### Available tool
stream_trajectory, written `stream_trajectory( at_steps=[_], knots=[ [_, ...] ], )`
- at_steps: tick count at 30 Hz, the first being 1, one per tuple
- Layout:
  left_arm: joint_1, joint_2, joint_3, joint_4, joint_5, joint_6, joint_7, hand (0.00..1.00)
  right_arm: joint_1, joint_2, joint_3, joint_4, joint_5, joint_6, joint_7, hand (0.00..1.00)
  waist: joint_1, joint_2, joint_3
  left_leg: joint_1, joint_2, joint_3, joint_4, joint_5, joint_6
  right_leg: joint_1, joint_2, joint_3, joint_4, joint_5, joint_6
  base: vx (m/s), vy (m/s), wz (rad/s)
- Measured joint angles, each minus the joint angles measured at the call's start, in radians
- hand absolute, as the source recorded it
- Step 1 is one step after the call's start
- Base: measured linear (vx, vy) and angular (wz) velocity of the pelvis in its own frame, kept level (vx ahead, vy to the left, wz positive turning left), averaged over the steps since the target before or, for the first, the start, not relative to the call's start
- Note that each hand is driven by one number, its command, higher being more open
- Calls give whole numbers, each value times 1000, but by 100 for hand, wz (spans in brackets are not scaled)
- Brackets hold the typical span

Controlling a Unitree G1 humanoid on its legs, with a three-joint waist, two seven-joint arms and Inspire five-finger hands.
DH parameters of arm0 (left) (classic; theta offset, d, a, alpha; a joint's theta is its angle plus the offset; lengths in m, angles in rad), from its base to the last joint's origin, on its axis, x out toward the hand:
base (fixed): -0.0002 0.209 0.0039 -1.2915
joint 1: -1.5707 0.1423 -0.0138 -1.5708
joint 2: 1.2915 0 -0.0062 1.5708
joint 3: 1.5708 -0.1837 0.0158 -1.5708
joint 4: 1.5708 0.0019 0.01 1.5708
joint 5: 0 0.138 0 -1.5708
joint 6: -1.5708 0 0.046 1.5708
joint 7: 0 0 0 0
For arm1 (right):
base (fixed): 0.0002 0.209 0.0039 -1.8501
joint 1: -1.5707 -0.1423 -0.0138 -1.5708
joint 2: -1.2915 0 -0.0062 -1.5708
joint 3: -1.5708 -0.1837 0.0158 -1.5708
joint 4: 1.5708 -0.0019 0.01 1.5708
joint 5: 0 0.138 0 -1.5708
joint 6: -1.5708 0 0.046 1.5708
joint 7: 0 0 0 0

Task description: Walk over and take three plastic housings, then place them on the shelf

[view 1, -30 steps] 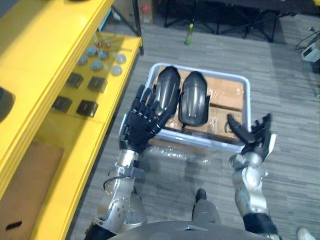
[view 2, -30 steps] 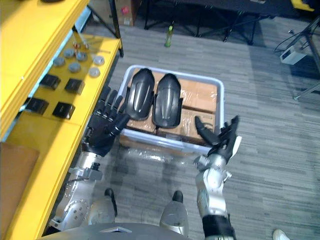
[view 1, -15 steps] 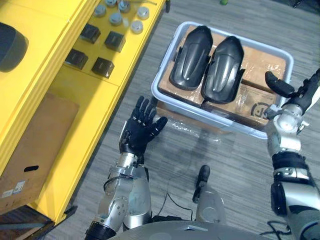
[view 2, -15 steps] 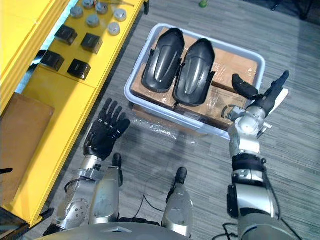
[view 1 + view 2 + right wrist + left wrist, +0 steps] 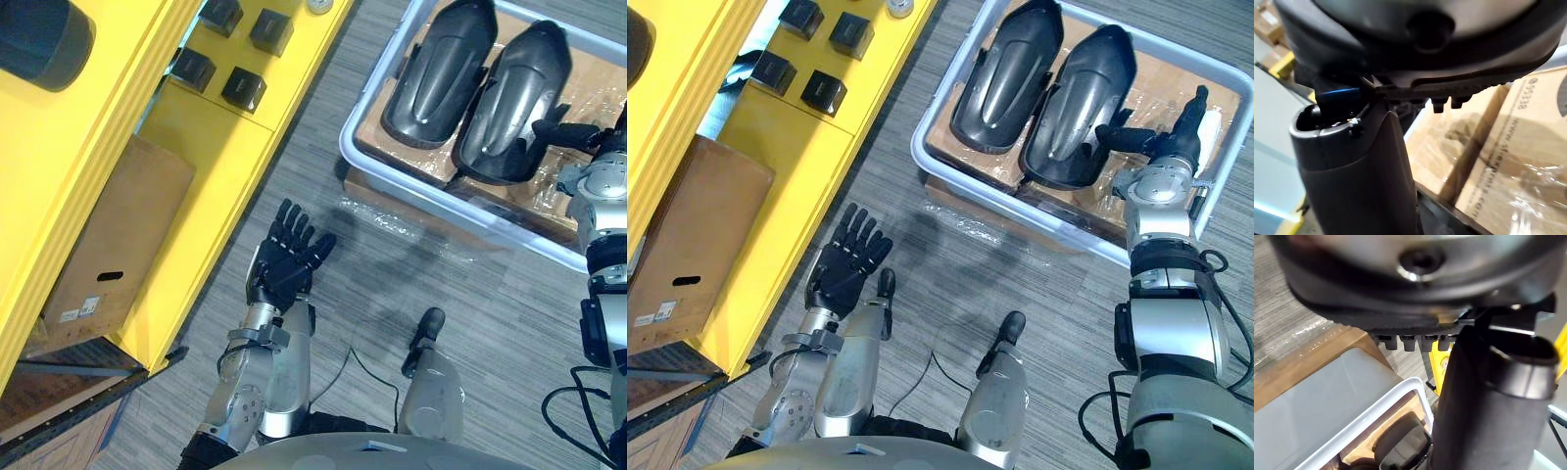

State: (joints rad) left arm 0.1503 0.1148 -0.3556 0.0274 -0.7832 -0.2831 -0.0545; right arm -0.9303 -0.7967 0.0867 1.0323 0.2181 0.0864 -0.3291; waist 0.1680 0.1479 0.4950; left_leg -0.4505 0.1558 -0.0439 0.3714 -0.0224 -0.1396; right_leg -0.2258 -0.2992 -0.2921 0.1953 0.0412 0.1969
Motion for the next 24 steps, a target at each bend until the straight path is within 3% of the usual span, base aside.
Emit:
stream_trajectory(
  at_steps=[3, 4, 10, 13, 21, 24],
  knots=[
    [3, 0, -1, 24, -1, 0, 13, 100, -4, -1, 22, 26, -11, 31, 29, 100, 0, 3, 2, 0, -8, -7, 2, 3, 1, -1, -10, -7, 21, -10, 3, -27, 2, 11],
    [3, 0, 0, 22, -1, 0, 17, 100, -6, -10, 24, 27, -18, 47, 49, 0, 1, 9, 4, 0, -10, -10, 6, 3, 1, -2, -12, -8, 32, -14, 2, -43, -1, 6],
    [-2, 1, 22, 21, -44, -3, 56, 100, -29, -81, 43, 110, -195, 100, 232, 0, 8, 11, 5, 0, -10, -29, 6, 9, -2, -2, -14, -22, 67, -39, -2, -44, -15, 8],
    [-2, 3, 38, 20, -44, -3, 70, 100, -40, -118, 42, 154, -249, 109, 277, 0, 16, 11, 5, 2, -9, -44, -11, 24, -6, -4, -13, -35, 89, -52, -9, -53, -44, 14],
    [4, 4, 48, 19, -59, -5, 125, 100, -49, -98, -11, 192, -247, 189, 283, 0, 18, 10, 6, 41, -5, -39, -79, 67, -13, -5, -13, -34, 98, -56, -16, -23, -39, 0],
    [18, 4, 69, 3, -81, -8, 144, 100, -25, -66, -102, 192, -197, 204, 318, 0, 7, 9, 6, 77, -1, -27, -105, 73, -14, 13, -13, -30, 96, -58, -20, 4, -30, -8]
  ],
)
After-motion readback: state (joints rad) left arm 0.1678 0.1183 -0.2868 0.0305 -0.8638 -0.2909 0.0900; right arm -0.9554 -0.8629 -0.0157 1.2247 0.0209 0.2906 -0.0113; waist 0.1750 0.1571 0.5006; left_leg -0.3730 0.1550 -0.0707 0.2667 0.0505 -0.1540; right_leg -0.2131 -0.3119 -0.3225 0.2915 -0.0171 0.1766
